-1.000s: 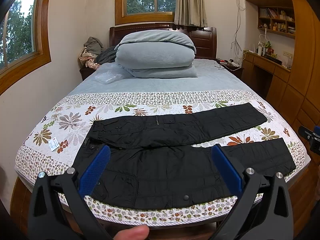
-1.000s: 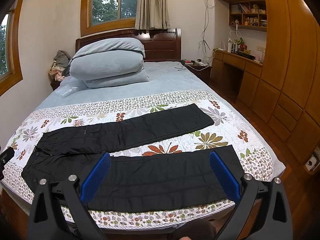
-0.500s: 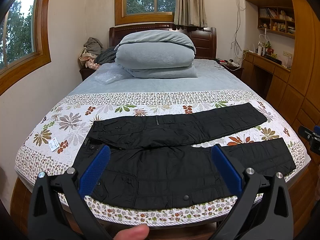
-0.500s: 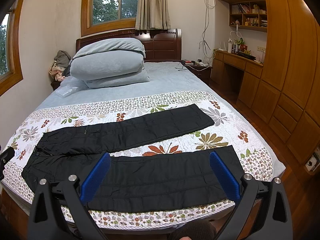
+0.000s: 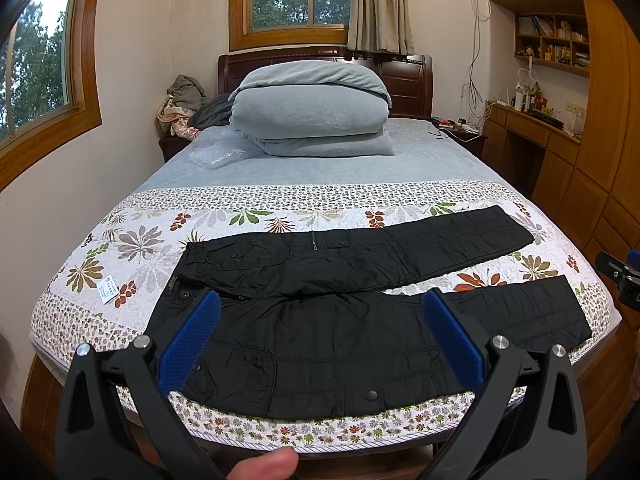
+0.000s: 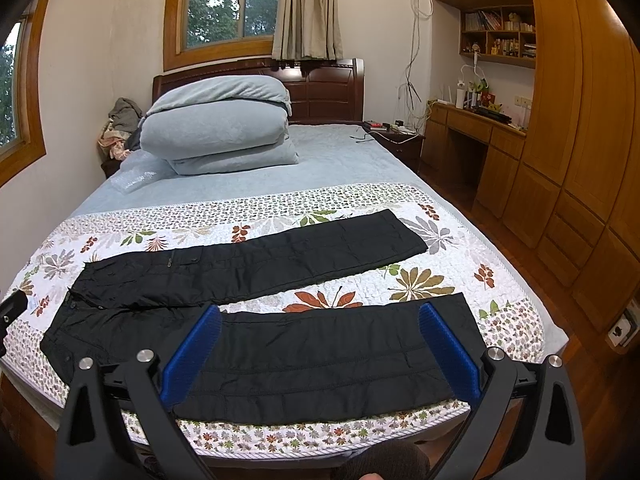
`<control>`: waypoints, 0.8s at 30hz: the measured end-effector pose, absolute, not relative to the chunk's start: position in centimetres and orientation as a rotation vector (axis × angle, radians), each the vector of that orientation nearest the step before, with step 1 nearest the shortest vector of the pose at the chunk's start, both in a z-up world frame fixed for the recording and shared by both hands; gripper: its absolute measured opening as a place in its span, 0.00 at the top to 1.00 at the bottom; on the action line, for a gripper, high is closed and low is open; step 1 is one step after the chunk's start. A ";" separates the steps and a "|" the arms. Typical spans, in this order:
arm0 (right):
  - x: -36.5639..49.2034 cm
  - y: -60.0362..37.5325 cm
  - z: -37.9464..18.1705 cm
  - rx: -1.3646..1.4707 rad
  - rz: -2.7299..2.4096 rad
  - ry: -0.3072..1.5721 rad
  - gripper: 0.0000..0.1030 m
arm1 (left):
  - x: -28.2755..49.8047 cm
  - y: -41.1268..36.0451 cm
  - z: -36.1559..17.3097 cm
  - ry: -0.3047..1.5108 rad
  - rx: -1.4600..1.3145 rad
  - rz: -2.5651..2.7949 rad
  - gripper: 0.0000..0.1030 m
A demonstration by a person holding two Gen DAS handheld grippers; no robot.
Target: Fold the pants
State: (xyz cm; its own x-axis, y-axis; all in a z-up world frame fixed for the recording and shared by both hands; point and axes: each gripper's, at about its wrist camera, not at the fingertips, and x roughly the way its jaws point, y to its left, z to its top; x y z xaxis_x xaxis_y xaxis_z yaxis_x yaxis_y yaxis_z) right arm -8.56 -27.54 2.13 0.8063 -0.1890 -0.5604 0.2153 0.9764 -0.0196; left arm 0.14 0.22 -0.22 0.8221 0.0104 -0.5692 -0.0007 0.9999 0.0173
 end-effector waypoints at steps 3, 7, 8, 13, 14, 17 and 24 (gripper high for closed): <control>-8.6 -27.3 2.2 0.035 -0.216 0.591 0.03 | 0.1 0.2 -0.2 0.606 0.016 0.006 0.02; -8.7 -27.6 2.2 0.045 -0.211 0.585 0.03 | 0.1 0.2 -0.2 0.606 0.016 0.006 0.02; -8.7 -27.7 2.2 0.052 -0.210 0.584 0.03 | 0.1 0.2 -0.2 0.606 0.016 0.006 0.02; -8.8 -28.2 2.2 0.077 -0.213 0.582 0.03 | 0.1 0.2 -0.2 0.604 0.018 0.008 0.02; -8.8 -28.2 2.2 0.078 -0.214 0.582 0.03 | 0.1 0.3 -0.1 0.603 0.019 0.008 0.02; -8.8 -28.3 2.3 0.077 -0.214 0.581 0.03 | 0.1 0.3 -0.1 0.603 0.019 0.008 0.02; -8.8 -28.3 2.3 0.075 -0.213 0.581 0.03 | 0.1 0.2 -0.1 0.603 0.020 0.009 0.02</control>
